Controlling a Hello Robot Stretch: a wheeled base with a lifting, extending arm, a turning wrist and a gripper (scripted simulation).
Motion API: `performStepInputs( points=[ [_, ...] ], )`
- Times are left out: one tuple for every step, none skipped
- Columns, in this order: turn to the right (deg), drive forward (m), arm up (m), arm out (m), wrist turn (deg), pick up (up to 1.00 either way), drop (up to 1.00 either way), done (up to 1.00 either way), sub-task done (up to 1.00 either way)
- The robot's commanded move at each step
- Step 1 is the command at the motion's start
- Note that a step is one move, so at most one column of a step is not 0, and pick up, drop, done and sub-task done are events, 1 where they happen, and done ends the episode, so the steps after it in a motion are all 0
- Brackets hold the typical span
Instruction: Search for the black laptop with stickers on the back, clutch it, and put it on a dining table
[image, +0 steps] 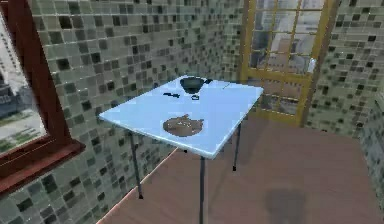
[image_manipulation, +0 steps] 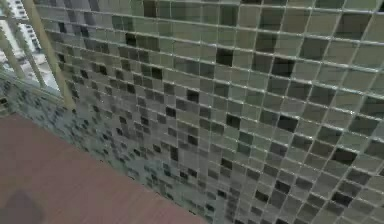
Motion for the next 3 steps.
performStepInputs(
  points=[
    [-45.0, 0.00, 0.00, 0.00, 0.0, 0.00, 0.00, 0.00, 0.00],
    [-45.0, 0.00, 0.00, 0.00, 0.0, 0.00, 0.00, 0.00, 0.00],
    [-45.0, 0.00, 0.00, 0.00, 0.0, 0.00, 0.00, 0.00, 0.00]
  ],
)
